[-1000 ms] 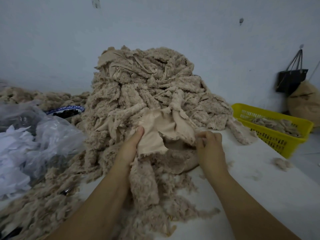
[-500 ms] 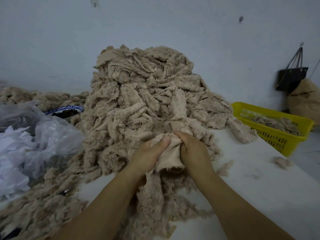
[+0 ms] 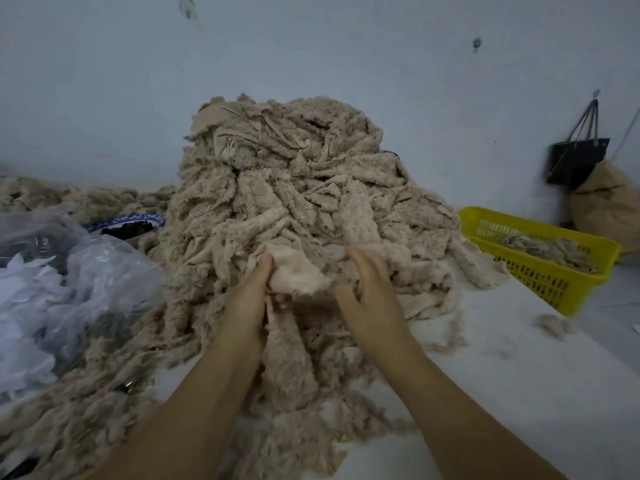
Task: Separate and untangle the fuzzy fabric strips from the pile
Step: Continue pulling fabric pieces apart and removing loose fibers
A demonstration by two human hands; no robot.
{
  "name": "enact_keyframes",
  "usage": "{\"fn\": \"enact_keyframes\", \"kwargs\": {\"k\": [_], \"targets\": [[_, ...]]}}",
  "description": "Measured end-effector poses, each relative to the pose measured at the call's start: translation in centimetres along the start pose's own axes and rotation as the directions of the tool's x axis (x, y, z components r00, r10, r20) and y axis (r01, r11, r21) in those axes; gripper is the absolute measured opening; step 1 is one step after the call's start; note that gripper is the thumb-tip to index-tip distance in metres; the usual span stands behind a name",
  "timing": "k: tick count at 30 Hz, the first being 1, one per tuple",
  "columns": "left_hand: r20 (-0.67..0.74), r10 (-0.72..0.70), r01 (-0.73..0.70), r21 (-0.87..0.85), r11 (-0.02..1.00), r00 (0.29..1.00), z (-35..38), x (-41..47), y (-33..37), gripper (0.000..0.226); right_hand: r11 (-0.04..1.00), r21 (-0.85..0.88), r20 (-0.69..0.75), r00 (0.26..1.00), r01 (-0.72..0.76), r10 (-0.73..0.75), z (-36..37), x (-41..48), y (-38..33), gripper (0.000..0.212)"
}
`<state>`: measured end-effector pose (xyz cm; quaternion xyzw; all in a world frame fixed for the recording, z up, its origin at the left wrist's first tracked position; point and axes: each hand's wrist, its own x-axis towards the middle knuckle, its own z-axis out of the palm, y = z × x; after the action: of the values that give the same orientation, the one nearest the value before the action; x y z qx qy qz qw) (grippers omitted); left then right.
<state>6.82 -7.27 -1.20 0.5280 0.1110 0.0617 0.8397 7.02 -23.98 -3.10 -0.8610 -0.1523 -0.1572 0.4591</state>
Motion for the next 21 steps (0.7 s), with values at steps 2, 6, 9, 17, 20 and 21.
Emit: {"fn": "enact_keyframes", "kwargs": {"k": [2,6,9,17,20,21], "targets": [[0.024,-0.056,0.058,-0.107,0.993,0.998,0.1,0.0,0.0,0.038,0.99,0.093,0.013,0.994,0.103,-0.105,0.5,-0.6,-1.0,0.053],[0.12,-0.168,0.2,-0.359,0.912,0.979,0.1,0.4,0.1,0.055,0.998,0.07,0.402,0.915,-0.001,-0.027,1.5,-1.6,-1.2,0.05],[0.156,-0.168,0.221,-0.452,0.864,0.973,0.4,0.4,0.4,0.047,0.998,0.029,0.366,0.929,0.048,-0.055,1.9,-1.1,-0.6,0.005],[0.257,-0.046,0.131,-0.324,0.937,0.965,0.6,0.1,-0.6,0.04,0.769,0.523,0.29,0.925,-0.368,0.246,0.1,-0.1,0.1,0.03],[0.292,-0.059,0.137,-0.255,0.957,0.955,0.4,0.0,-0.7,0.049,0.71,0.59,0.304,0.921,-0.384,0.245,1.1,-0.1,-0.1,0.028],[0.298,-0.025,0.092,-0.211,0.973,0.954,0.3,0.0,-0.7,0.053,0.624,0.673,0.295,0.918,-0.397,0.266,1.3,0.0,-0.4,0.025]]}}
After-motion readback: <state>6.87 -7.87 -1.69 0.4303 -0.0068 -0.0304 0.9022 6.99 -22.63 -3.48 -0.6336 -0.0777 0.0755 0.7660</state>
